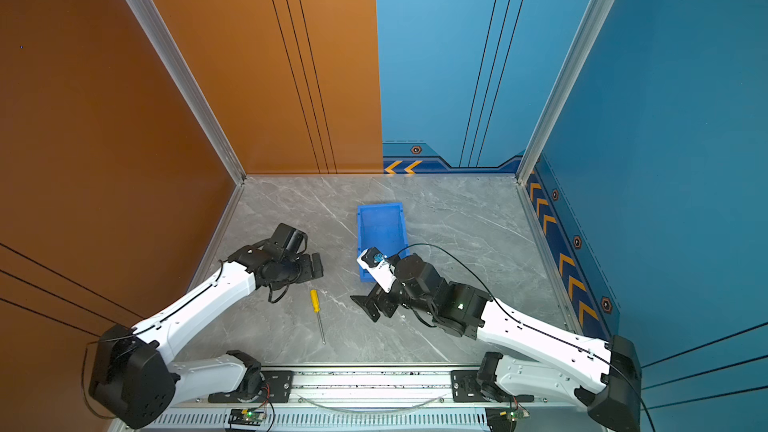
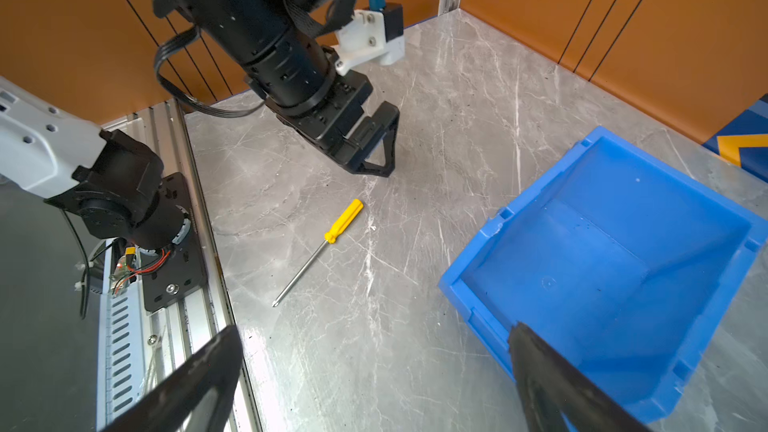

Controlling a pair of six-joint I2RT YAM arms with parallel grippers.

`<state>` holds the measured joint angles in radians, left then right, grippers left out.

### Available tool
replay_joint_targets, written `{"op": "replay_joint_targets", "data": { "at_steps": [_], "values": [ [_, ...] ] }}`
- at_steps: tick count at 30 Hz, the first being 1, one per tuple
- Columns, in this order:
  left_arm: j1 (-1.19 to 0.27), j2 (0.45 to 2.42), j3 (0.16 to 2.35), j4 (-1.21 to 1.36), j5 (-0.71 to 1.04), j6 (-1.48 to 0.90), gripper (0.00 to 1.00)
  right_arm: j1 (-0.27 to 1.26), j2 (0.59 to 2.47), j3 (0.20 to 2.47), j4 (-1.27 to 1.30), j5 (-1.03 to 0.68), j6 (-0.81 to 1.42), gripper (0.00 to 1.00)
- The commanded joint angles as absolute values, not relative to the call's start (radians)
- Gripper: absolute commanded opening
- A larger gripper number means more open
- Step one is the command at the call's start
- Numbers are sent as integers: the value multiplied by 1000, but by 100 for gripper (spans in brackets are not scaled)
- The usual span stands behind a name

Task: Put the screwdriver in the bin
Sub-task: 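Reach the left gripper toward the yellow screwdriver while the right arm nears the bin, then lower the left gripper and close it on the yellow screwdriver handle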

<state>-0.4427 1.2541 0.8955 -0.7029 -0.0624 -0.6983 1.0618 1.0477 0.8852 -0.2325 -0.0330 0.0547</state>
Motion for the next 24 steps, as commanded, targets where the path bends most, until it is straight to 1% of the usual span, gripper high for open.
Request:
{"op": "replay_joint_targets", "data": {
  "at_steps": [1, 6, 9, 18, 19, 24],
  "values": [
    [-488, 1276, 853, -691, -67, -758, 99, 1077, 1088, 942, -219, 2, 54, 100],
    [-547, 1303, 794, -635, -86, -824, 97, 1124, 1093, 957, -242, -15, 52, 100],
    [-577, 1338, 785, -623, -103, -836, 96, 1145, 1082, 927, -238, -2, 58, 100],
    [-598, 1442, 781, -612, -136, -881, 88, 1154, 1041, 882, -227, 26, 92, 100],
    [-598, 1449, 785, -612, -140, -883, 83, 1153, 1032, 876, -228, 30, 95, 100],
    [-600, 1487, 792, -612, -147, -886, 73, 1154, 985, 835, -220, 59, 115, 100]
  ]
}}
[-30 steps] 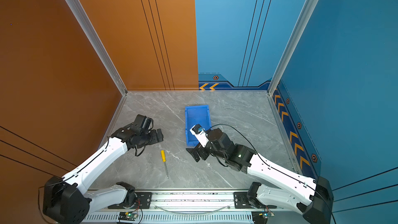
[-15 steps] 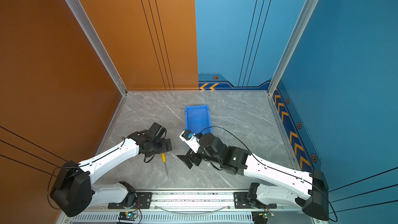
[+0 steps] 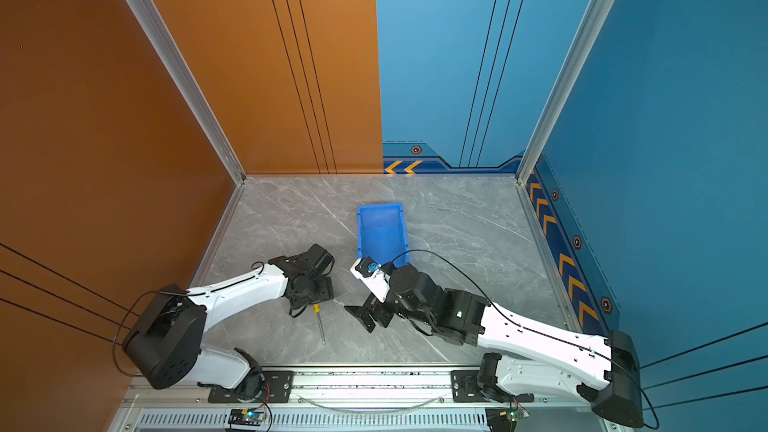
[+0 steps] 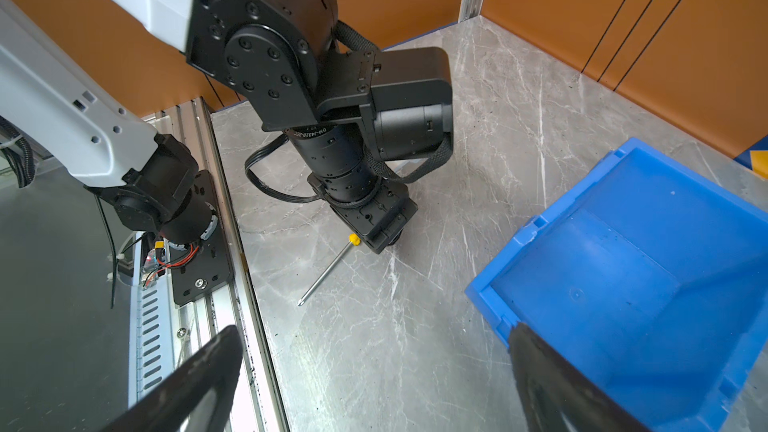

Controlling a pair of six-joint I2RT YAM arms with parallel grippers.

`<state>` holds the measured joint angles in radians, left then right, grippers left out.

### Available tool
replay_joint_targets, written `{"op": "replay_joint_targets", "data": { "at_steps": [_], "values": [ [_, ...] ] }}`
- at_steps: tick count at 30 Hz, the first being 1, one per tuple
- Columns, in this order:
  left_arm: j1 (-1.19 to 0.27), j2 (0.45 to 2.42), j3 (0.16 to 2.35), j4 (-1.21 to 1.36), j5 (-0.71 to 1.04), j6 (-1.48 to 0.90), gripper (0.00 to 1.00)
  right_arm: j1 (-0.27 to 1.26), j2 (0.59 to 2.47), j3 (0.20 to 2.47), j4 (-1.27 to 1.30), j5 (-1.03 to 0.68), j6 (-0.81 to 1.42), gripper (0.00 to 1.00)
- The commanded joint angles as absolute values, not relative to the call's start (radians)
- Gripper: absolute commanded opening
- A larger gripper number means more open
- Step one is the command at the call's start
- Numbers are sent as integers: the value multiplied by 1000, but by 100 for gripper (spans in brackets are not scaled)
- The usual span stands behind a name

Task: Put the screwdriver in the bin
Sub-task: 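Lower the left gripper and close it on the yellow screwdriver handle, then lift the screwdriver with the left gripper and carry it over the blue bin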

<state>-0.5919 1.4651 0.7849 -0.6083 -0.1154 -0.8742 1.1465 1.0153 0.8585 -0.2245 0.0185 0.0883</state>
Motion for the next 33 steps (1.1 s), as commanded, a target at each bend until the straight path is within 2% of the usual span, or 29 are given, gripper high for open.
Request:
{"op": "replay_joint_targets", "data": {
  "at_steps": [1, 14, 28, 33],
  "values": [
    [-601, 1493, 790, -612, -146, -889, 72, 1153, 978, 830, -224, 63, 114, 100],
    [-613, 1550, 780, -614, -155, -916, 51, 1143, 952, 807, -216, 56, 110, 100],
    [-623, 1526, 787, -632, -152, -930, 1, 1107, 953, 804, -202, 41, 101, 100],
    [-634, 1485, 803, -635, -160, -932, 0, 1087, 926, 794, -205, 36, 107, 100]
  ]
}}
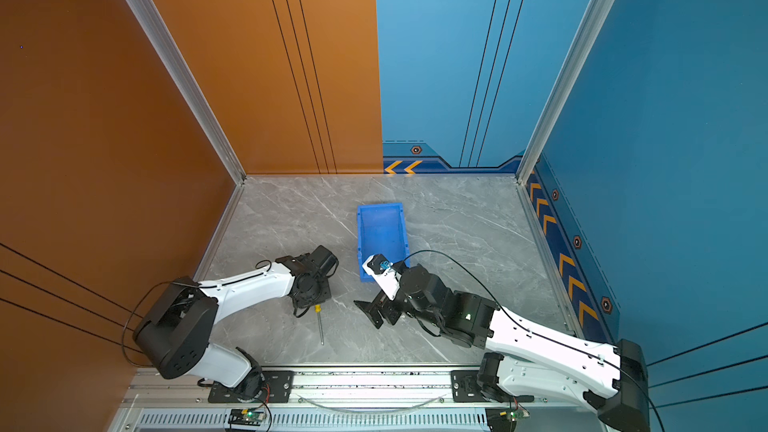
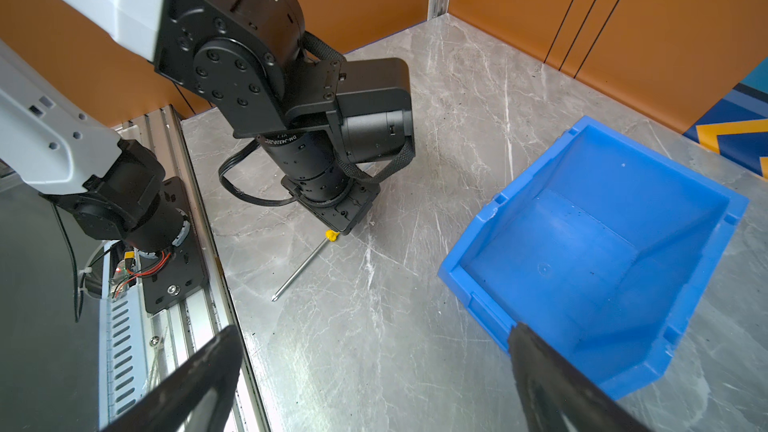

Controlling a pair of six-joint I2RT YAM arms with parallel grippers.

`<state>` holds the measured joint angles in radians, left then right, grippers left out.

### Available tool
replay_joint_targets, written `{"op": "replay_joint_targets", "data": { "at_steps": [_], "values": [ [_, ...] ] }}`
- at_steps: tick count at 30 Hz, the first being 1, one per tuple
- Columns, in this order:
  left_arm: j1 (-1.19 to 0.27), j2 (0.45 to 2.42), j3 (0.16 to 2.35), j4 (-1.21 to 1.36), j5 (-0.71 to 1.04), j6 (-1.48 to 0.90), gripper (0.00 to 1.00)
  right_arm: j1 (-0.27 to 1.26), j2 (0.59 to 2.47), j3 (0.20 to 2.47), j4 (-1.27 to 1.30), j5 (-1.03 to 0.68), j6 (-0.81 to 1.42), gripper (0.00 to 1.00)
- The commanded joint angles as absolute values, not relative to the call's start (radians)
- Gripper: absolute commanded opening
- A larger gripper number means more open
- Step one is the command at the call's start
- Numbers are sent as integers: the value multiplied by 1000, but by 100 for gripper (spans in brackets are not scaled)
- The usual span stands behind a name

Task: Put the screwdriver in the bin
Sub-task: 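Lift the screwdriver with the left gripper and carry it over the blue bin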

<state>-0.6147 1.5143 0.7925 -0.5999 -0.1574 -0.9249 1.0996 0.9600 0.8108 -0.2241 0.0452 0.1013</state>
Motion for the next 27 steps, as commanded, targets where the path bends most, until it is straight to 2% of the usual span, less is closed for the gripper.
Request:
{"op": "replay_joint_targets", "data": {
  "at_steps": [1, 8, 14, 20, 27],
  "values": [
    [-638, 1471, 810, -638, -165, -934, 0, 1082, 917, 791, -206, 35, 111, 100],
    [-674, 1409, 915, -662, -195, -904, 0, 1031, 838, 755, -237, 34, 131, 100],
    [-699, 1435, 1104, -667, -215, -852, 0, 960, 766, 718, -275, 43, 165, 100],
    [-727, 1556, 1334, -664, -224, -785, 0, 863, 717, 703, -306, 9, 183, 100],
    [-736, 1786, 1606, -664, -216, -741, 0, 769, 684, 704, -355, -46, 191, 100]
  ]
}}
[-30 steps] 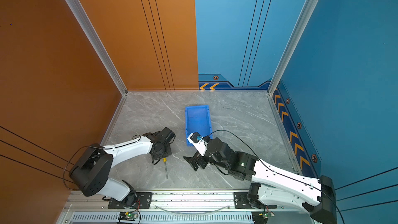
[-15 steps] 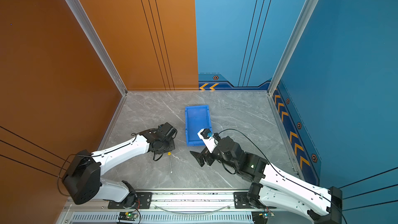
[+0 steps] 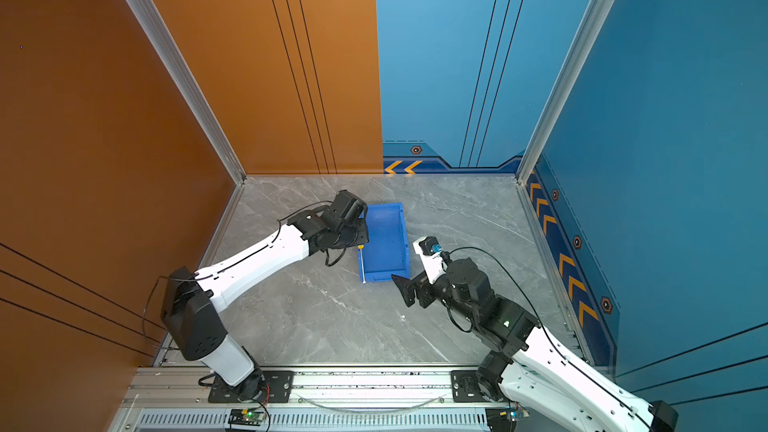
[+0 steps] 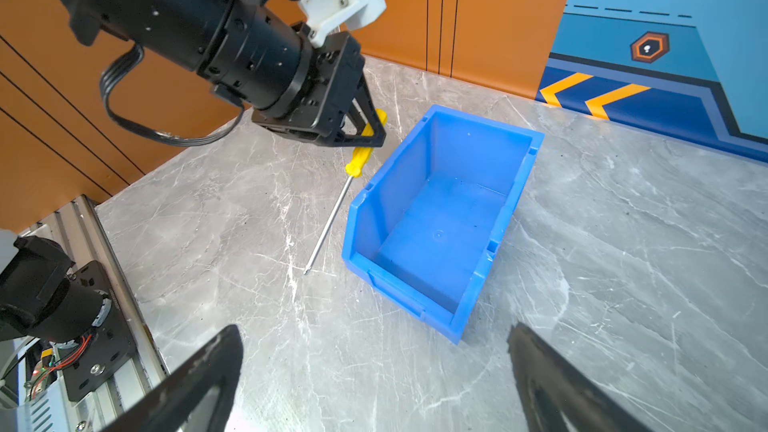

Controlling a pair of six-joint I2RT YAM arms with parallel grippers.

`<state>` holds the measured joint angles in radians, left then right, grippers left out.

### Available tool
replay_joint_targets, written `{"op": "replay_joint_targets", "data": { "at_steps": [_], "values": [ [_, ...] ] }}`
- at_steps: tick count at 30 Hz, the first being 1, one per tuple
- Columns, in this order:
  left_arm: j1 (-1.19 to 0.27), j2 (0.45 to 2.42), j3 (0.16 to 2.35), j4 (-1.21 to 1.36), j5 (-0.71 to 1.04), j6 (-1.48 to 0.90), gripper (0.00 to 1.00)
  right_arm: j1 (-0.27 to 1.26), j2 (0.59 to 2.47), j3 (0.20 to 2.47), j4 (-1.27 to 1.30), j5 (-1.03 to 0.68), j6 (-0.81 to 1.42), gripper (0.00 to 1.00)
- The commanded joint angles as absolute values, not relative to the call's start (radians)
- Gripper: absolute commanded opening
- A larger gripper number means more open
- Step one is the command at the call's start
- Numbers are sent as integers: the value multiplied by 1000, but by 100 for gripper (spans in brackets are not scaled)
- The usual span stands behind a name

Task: Put the screwdriver in the bin
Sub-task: 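Lift the screwdriver with the left gripper and carry it over the blue bin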

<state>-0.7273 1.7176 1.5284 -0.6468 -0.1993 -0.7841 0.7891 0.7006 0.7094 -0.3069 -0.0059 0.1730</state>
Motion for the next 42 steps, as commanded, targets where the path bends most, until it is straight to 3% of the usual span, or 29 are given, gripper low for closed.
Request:
{"op": "replay_joint_targets", "data": {
  "at_steps": [1, 10, 21, 42],
  "values": [
    [-736, 1818, 1639, -663, -215, -741, 0, 761, 681, 707, -365, -47, 189, 100],
    [-740, 2039, 1859, -665, -248, -767, 0, 724, 643, 712, -427, -43, 198, 100],
    [-732, 2199, 1970, -666, -300, -764, 0, 711, 650, 715, -430, -18, 216, 100],
    [-729, 2334, 1988, -676, -365, -794, 0, 675, 655, 708, -431, 8, 221, 100]
  ]
}}
